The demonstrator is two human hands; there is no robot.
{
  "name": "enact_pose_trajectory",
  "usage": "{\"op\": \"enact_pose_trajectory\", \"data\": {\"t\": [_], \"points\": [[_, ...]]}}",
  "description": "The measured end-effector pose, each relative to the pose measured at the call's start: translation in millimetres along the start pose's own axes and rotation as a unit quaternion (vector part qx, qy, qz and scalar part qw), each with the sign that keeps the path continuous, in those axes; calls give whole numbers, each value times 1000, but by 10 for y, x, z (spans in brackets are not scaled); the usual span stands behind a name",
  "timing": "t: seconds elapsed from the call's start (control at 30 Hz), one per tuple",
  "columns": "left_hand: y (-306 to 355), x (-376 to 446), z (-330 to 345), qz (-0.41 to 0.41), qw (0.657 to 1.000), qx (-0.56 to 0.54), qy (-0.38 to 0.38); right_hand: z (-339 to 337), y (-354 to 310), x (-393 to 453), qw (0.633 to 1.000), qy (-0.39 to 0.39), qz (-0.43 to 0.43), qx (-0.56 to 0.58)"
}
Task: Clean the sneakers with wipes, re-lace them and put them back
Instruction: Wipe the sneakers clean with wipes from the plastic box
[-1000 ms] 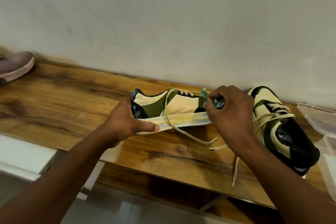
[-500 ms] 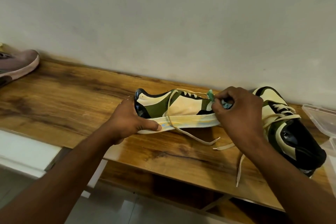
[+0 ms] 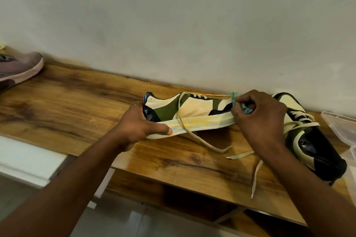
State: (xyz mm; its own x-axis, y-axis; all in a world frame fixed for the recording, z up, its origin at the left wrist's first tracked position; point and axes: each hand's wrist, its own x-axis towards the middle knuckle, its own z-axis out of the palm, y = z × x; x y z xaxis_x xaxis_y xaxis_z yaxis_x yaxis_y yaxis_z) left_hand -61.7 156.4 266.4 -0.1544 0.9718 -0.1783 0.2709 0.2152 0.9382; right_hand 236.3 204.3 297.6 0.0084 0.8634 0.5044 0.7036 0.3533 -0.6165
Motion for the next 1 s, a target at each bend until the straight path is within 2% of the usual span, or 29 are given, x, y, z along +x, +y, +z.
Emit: {"op": "enact_pose_trajectory", "data": {"t": [0.2, 0.27, 0.43, 0.7, 0.9, 1.0], "points": [[-13, 0, 0, 3, 1000, 7, 0, 315, -345, -353, 989, -70, -126, 20], [-9, -7, -4, 4, 1000, 4, -3, 262, -276, -257, 992, -62, -112, 11], [-15, 14, -12, -1, 1000, 6, -2, 11, -23, 5, 1000, -2, 0, 20], [-42, 44, -97, 18, 997, 76, 15, 237, -295, -305, 991, -74, -110, -12], [-54, 23, -311, 87, 979, 179, 29, 2, 32, -39, 998, -56, -8, -2], [-105, 42, -332, 94, 976, 194, 36, 7, 104, -56, 995, -96, 13, 2]]}}
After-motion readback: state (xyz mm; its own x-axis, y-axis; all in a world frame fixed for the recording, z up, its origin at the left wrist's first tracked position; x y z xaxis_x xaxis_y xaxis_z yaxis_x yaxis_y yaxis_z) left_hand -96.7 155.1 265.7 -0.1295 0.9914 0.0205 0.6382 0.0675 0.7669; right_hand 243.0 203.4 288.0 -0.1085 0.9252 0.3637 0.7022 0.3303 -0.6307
